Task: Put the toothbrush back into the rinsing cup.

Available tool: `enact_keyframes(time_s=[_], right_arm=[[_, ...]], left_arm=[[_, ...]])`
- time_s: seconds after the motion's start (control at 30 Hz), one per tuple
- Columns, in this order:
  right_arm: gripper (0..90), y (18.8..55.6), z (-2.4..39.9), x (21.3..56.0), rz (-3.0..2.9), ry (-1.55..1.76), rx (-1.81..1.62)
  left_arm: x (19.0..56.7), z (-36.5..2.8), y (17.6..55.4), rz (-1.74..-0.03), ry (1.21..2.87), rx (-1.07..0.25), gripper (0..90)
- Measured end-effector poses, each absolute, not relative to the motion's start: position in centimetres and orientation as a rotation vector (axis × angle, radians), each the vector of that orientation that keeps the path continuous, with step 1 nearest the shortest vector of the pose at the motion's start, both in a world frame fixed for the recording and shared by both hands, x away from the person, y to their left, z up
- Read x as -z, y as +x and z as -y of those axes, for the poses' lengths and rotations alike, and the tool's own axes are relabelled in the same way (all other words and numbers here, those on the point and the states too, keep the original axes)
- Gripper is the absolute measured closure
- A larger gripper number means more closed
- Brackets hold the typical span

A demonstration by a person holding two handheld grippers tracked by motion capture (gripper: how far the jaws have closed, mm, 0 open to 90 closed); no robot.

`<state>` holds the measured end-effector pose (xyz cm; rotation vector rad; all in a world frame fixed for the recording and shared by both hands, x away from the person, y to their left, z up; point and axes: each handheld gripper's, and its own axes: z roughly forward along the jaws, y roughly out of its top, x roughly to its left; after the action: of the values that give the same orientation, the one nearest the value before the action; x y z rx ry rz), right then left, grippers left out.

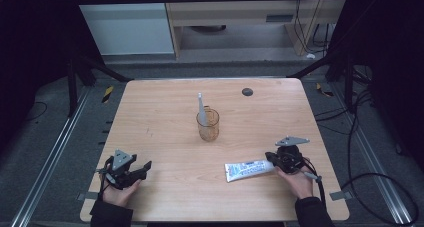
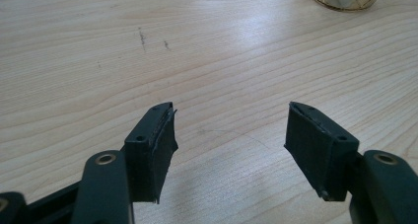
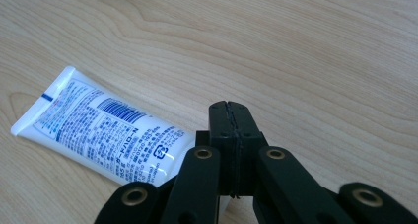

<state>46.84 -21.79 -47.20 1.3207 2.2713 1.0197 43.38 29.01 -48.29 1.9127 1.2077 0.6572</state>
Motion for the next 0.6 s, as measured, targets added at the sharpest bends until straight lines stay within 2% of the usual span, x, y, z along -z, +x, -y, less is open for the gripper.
enact_keyframes(time_s=[0.6], right_arm=[[90.0, 44.2, 22.2, 47.6, -2.32, 1.303, -0.974]], left_arm=[[48.2, -29.0, 43.3, -1.204, 1.92, -0.666, 35.0]])
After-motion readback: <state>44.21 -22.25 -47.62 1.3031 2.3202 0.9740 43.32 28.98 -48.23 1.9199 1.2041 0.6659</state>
